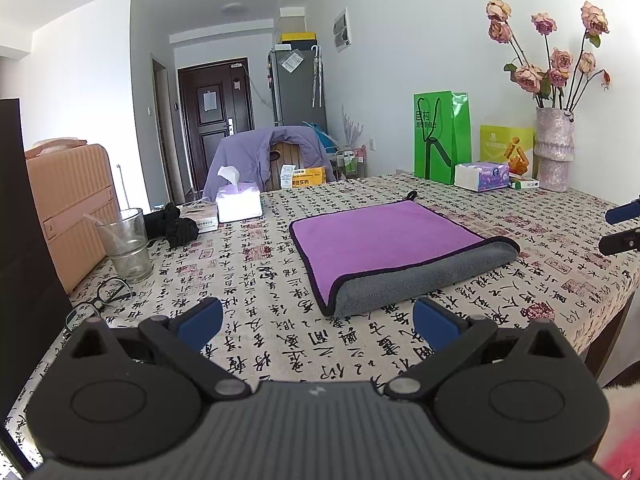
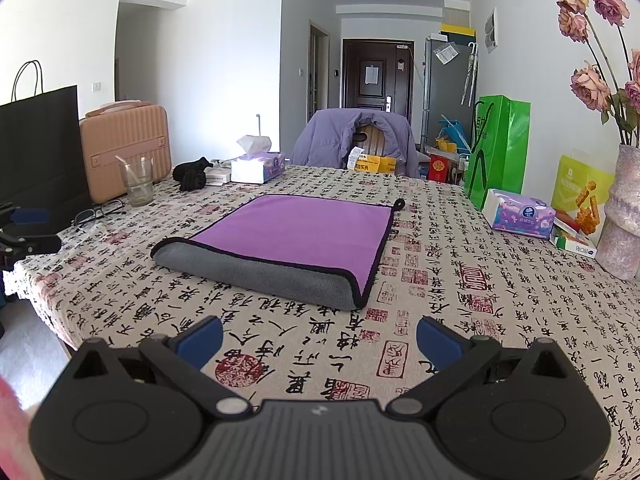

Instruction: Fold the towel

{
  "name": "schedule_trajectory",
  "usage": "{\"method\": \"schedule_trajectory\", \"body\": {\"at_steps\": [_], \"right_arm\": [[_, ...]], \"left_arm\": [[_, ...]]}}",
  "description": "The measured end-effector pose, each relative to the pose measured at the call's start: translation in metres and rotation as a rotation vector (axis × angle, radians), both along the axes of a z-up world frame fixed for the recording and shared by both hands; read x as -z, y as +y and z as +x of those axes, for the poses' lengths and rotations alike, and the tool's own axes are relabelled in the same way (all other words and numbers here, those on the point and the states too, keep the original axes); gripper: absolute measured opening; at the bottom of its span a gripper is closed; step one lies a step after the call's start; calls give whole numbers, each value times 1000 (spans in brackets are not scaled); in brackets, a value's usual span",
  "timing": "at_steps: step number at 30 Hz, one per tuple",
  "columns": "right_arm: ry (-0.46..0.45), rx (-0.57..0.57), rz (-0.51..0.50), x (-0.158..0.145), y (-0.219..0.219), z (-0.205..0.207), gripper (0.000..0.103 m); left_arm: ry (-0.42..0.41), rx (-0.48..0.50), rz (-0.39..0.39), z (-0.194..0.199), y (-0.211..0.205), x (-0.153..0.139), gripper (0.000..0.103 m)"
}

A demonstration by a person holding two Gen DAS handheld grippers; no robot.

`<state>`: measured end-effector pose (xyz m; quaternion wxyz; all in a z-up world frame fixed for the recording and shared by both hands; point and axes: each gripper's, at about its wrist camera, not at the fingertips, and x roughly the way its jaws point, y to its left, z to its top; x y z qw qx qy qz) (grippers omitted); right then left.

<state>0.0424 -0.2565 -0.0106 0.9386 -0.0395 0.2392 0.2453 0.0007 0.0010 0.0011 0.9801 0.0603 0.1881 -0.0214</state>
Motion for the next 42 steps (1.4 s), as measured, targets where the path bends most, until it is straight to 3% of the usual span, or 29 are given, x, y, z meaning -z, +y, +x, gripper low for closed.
{"method": "schedule_trajectory", "body": {"at_steps": [42], "right_arm": [[1,2,0,6,-4,3,103]], "left_arm": [[-8,5,-1,0,-3,-4,103]]}}
